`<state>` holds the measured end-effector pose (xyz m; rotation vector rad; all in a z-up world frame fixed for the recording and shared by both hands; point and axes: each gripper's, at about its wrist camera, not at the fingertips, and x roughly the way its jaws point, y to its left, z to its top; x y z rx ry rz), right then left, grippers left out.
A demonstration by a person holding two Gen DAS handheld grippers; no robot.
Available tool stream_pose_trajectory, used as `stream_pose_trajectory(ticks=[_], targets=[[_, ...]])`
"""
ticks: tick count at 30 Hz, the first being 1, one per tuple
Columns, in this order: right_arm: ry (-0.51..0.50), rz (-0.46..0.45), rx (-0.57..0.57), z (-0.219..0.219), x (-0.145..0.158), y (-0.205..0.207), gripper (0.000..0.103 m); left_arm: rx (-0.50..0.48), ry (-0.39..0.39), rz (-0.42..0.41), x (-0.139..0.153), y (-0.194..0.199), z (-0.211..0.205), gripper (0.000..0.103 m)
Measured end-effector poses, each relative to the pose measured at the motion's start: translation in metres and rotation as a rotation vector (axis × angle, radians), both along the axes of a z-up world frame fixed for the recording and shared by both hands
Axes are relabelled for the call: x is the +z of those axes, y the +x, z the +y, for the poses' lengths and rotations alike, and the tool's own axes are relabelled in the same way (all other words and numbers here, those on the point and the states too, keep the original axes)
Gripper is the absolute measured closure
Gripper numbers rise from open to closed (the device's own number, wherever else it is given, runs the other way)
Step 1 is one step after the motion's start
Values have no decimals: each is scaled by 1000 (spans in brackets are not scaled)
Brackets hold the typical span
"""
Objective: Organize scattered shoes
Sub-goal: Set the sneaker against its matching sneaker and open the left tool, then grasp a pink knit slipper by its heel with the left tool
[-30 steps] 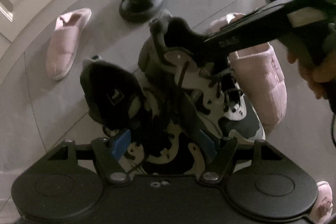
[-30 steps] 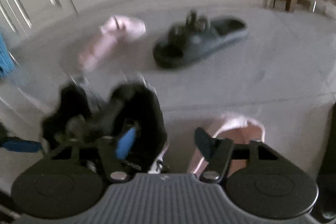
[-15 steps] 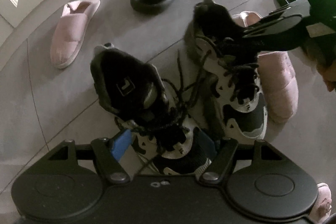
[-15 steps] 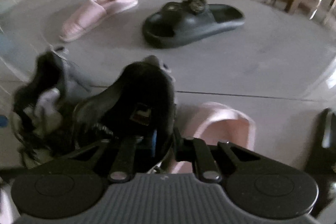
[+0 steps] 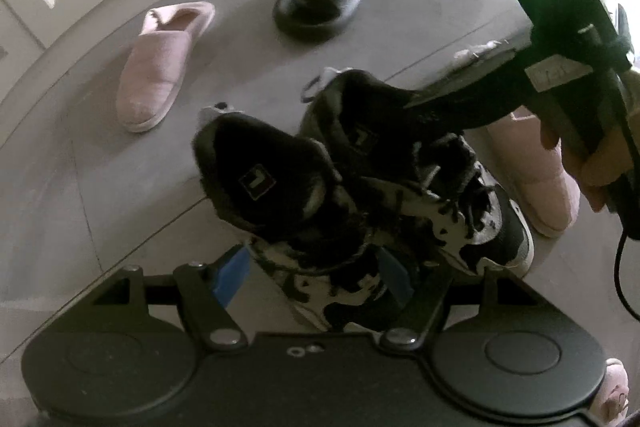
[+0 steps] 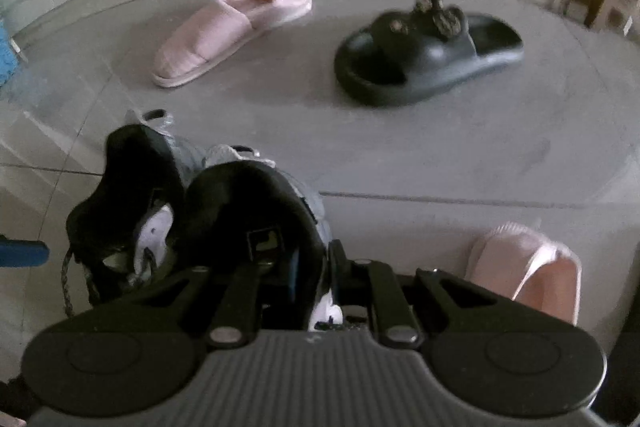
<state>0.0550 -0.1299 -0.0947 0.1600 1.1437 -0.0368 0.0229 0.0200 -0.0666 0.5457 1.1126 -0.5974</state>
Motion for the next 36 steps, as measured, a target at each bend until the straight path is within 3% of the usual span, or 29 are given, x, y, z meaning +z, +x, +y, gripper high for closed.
stream_pose_trajectory(ticks=[1, 2, 5, 7, 10, 13, 15, 17, 21, 25, 28, 30, 36], targets=[[-11, 25, -5, 0, 0, 0, 36, 6, -2, -5, 2, 2, 1, 31], [-45, -2, -18, 1, 7, -7, 17, 11, -5, -9, 3, 4, 2, 31], [-82, -130, -46, -1, 32, -32, 17, 3, -32, -64, 19, 15, 5, 31], [45, -241, -57, -15, 56, -58, 16, -66, -45, -113, 34, 29, 4, 31], [238, -297, -49, -38, 78, -88, 11, -289, -69, -184, 53, 63, 1, 31], [272, -298, -24, -46, 86, -104, 10, -603, -72, -267, 61, 110, 5, 31], [236, -326, -25, -48, 90, -119, 10, -690, -9, -260, 54, 135, 5, 31], [191, -333, -47, -46, 91, -129, 10, -738, 122, -234, 34, 178, -1, 31], [156, -264, -150, -46, 76, -132, 11, -616, 149, -182, 7, 241, -15, 31], [192, -186, -231, -51, 64, -128, 11, -407, 36, -128, -5, 294, -31, 31], [195, -159, -267, -53, 60, -126, 11, -321, 2, -109, -13, 309, -42, 31], [178, -149, -280, -52, 60, -127, 11, -262, 41, -117, -27, 317, -50, 31], [165, -123, -280, -53, 59, -124, 11, -193, 43, -86, -53, 324, -48, 31]])
